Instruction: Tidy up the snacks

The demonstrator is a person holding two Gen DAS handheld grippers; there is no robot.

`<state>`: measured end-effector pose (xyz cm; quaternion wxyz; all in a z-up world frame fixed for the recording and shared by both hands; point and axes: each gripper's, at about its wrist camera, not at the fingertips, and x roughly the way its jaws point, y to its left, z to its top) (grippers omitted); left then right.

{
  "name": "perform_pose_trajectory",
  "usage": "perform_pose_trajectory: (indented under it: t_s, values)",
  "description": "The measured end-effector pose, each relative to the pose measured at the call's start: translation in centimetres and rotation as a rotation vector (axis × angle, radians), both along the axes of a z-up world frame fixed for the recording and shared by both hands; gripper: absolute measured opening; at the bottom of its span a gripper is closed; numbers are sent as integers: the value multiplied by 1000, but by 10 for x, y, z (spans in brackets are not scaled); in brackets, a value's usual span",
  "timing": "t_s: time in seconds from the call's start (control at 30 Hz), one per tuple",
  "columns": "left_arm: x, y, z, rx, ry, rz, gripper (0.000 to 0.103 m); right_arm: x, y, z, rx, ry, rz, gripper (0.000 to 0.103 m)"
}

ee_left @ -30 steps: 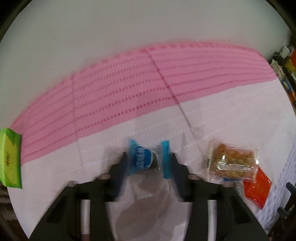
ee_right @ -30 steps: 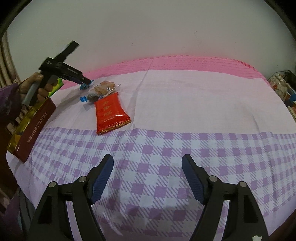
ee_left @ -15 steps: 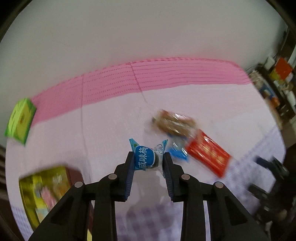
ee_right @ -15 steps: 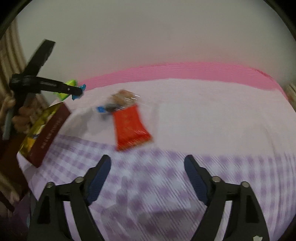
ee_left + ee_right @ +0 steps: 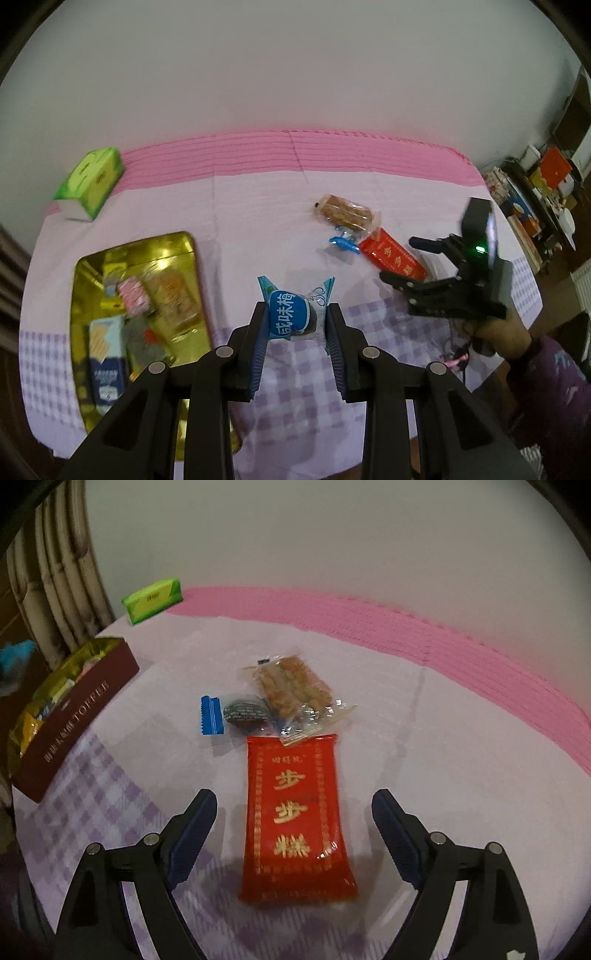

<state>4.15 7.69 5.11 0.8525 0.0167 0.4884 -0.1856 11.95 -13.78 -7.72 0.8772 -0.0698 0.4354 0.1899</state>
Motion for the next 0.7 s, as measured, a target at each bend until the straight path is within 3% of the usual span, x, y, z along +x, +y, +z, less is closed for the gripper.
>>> perform_pose_trajectory:
  t_s: [0.07,0.17,0.27,0.5,0.7]
  values:
    - [-4,7,3,5,-9,16,32,4,4,-8,-27,26,0,72]
    - [-14,17,8,0,-25,33,32,3,7,-4,-40,29,-14,41]
    - [-22,28,14,4,-55,65,32,-3,6,-2,-37,49,-20,41]
    - [-42,71,19,27,-101,170,32,-46,-16,2,106,62,-134,41]
    - [-51,109,8,33,-91,242,32,-78,-18,2,159,50,-210,41]
